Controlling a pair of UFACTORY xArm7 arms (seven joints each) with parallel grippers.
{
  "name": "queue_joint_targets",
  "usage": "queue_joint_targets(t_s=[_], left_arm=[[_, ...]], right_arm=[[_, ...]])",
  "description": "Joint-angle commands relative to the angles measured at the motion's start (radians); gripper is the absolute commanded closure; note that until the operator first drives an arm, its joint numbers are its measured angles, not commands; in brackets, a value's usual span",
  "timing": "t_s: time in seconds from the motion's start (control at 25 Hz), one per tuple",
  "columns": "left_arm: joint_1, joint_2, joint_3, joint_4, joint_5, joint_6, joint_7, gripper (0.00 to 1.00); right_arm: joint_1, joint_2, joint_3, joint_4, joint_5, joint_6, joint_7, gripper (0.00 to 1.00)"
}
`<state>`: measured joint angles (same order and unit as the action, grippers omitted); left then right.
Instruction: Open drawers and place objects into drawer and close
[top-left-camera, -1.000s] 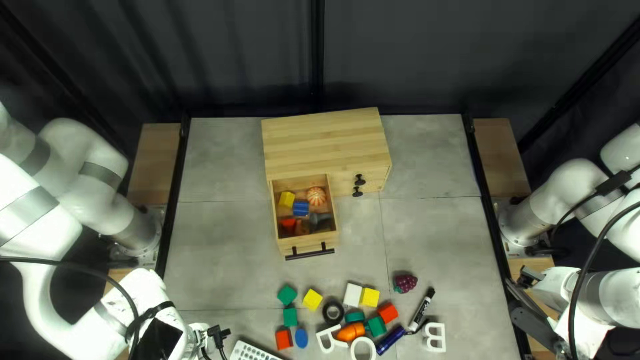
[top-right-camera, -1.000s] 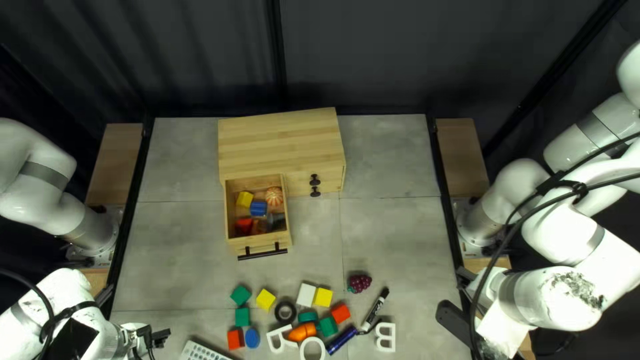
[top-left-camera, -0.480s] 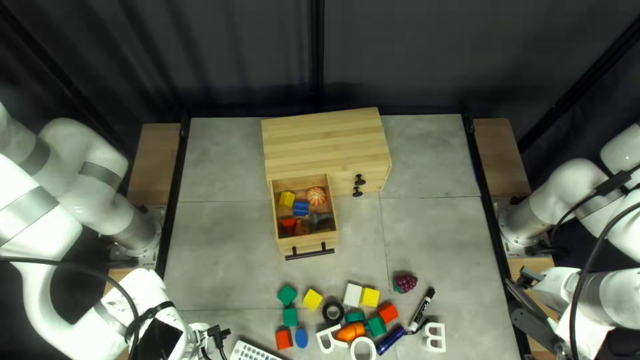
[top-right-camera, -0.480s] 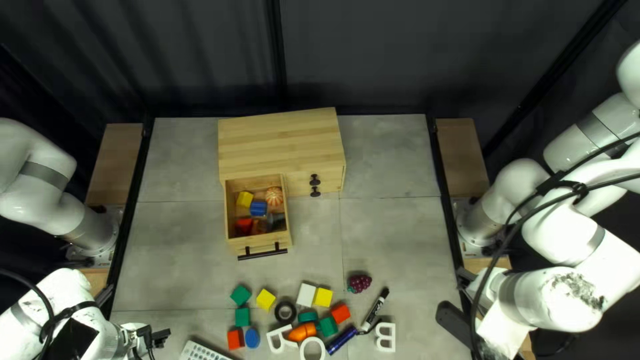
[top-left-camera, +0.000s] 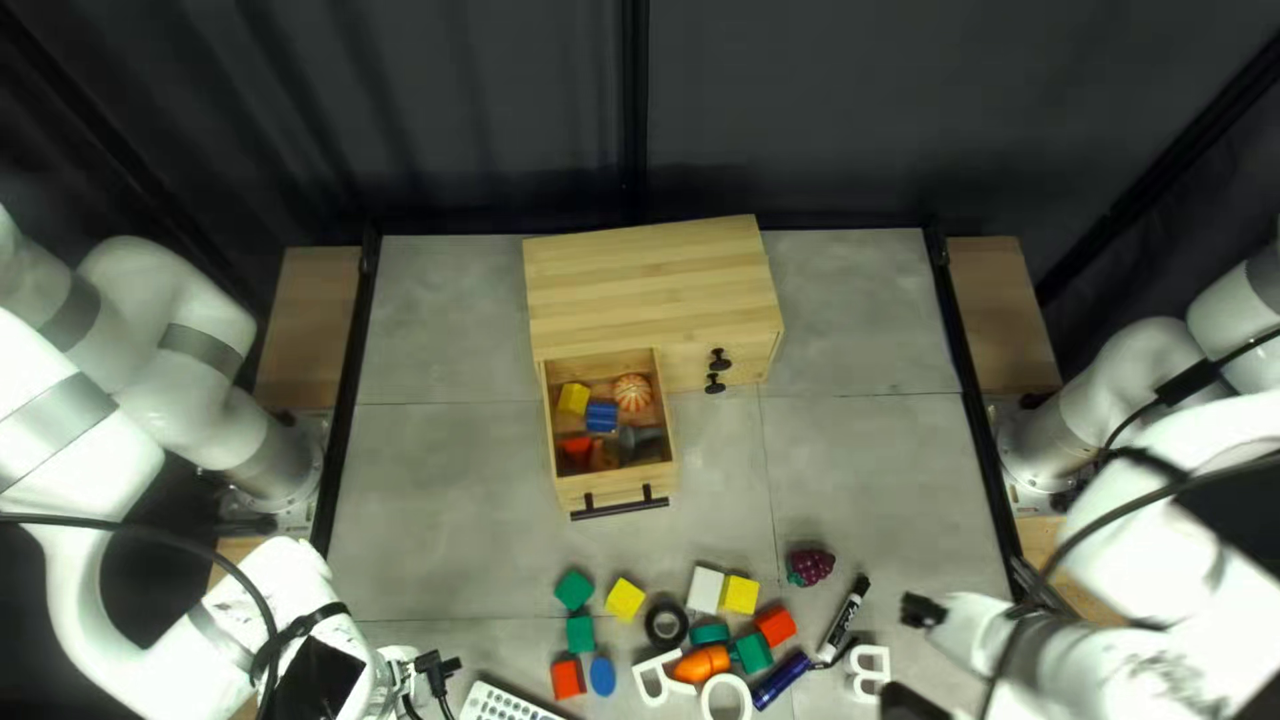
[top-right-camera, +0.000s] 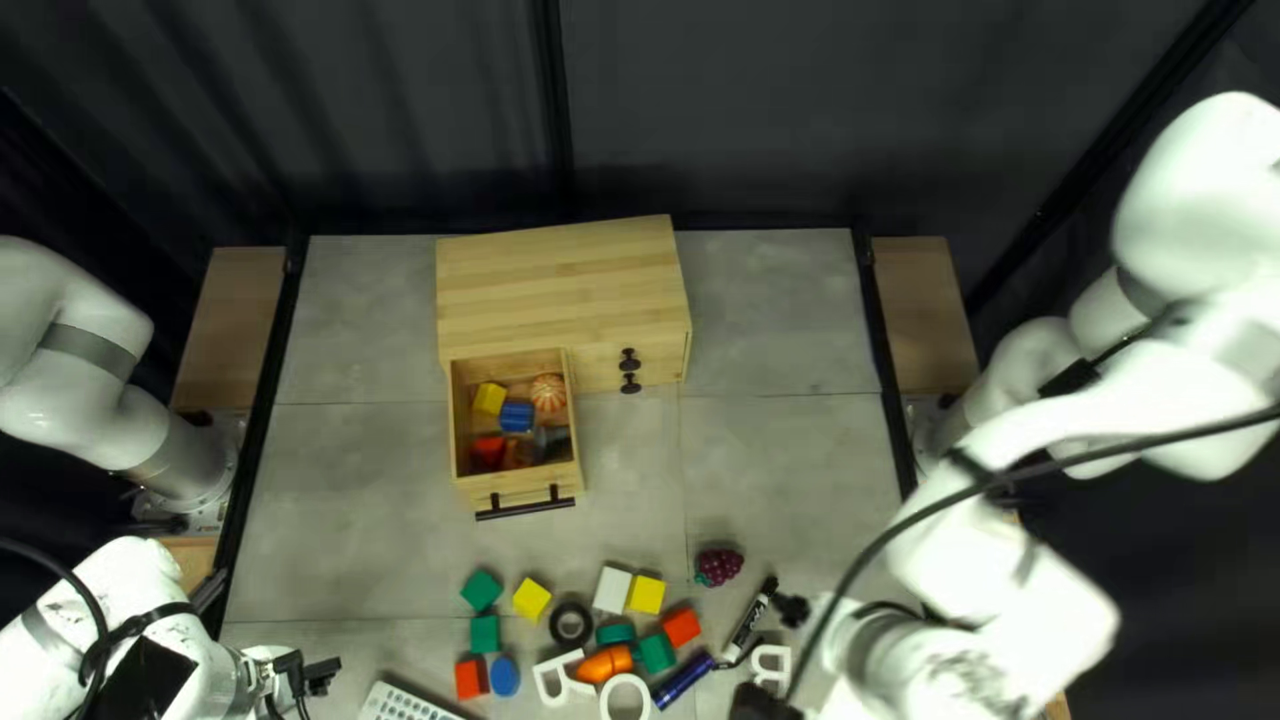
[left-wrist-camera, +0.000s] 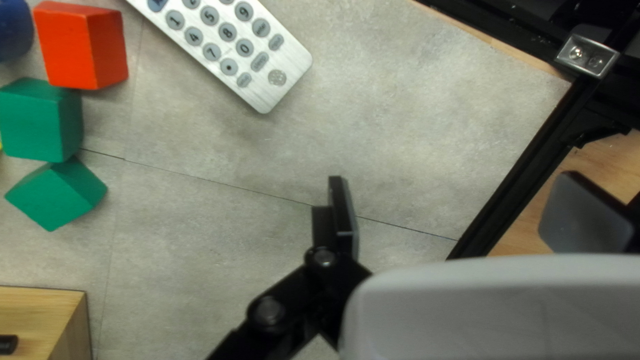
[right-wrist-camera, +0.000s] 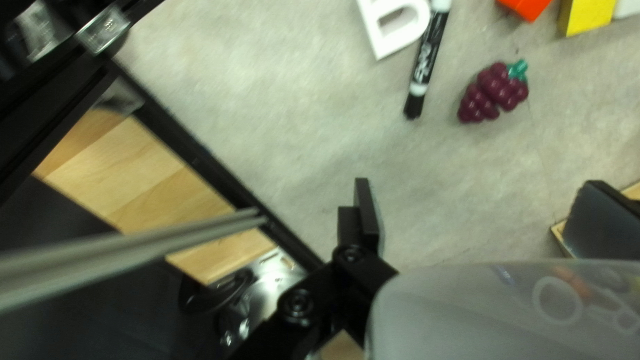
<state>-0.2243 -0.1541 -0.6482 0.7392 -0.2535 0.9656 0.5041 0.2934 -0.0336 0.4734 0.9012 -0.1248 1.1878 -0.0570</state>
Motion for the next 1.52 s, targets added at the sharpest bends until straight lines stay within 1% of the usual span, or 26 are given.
queue_joint_targets(t_s=[0.04,0.16,0.32,0.44,0.6,0.76,1.08,1.2,1.52], left_arm=[[0.000,0.000,0.000,0.000,0.000,0.000,0.000,0.00],[0.000,0.000,0.000,0.000,0.000,0.000,0.000,0.00],[0.000,0.000,0.000,0.000,0.000,0.000,0.000,0.00],[0.000,0.000,0.000,0.000,0.000,0.000,0.000,0.00],[0.000,0.000,0.000,0.000,0.000,0.000,0.000,0.00],[0.000,0.000,0.000,0.000,0.000,0.000,0.000,0.00],[0.000,0.000,0.000,0.000,0.000,0.000,0.000,0.00],[0.000,0.000,0.000,0.000,0.000,0.000,0.000,0.00],[0.000,0.000,0.000,0.000,0.000,0.000,0.000,0.00]], right_arm=[[-0.036,0.077,-0.039,-0.045,0.041,-0.052,0.150,0.00],[-0.046,0.083,-0.052,-0.067,0.049,-0.078,0.229,0.00],[-0.058,0.060,-0.065,-0.072,0.040,-0.074,0.248,0.00],[-0.067,0.058,-0.074,-0.084,0.022,-0.098,0.255,0.00],[-0.082,0.024,-0.090,-0.154,0.003,-0.194,0.260,0.00],[-0.091,0.043,-0.100,-0.164,-0.035,-0.247,0.272,0.00],[-0.111,0.044,-0.123,-0.232,-0.102,-0.388,0.317,0.00],[-0.119,0.066,-0.132,-0.228,-0.125,-0.420,0.315,0.00],[-0.132,0.118,-0.148,-0.190,-0.163,-0.432,0.290,0.00]])
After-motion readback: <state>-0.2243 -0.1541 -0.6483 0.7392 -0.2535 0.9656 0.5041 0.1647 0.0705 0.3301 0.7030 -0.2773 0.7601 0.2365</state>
